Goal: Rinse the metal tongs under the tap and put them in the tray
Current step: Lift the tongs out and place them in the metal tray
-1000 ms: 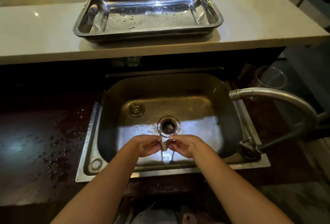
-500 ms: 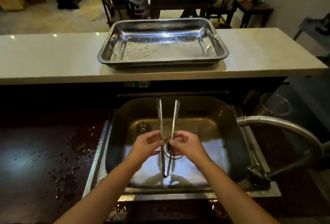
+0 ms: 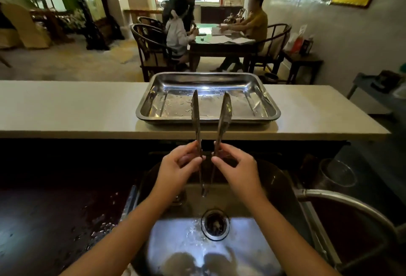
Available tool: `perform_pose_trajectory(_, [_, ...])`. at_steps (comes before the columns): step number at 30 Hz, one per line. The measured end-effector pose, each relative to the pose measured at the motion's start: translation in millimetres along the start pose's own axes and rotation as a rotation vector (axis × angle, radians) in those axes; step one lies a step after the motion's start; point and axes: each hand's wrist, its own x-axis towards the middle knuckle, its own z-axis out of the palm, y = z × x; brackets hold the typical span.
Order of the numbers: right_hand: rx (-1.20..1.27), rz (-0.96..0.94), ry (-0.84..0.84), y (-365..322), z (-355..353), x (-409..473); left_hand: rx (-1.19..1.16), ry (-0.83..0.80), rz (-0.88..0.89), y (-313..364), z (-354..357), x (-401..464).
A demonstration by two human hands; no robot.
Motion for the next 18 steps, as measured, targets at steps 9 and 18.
perform_pose_trajectory(9, [-0.118,-0.074,0.113,-90,-29,131,0.089,-0.035,0.129,100,-12,125])
perform_pose_trajectory(18, [-0.093,0.152,0.005,-91,-29,227,0.155,-0.029,-0.094,108,-14,222])
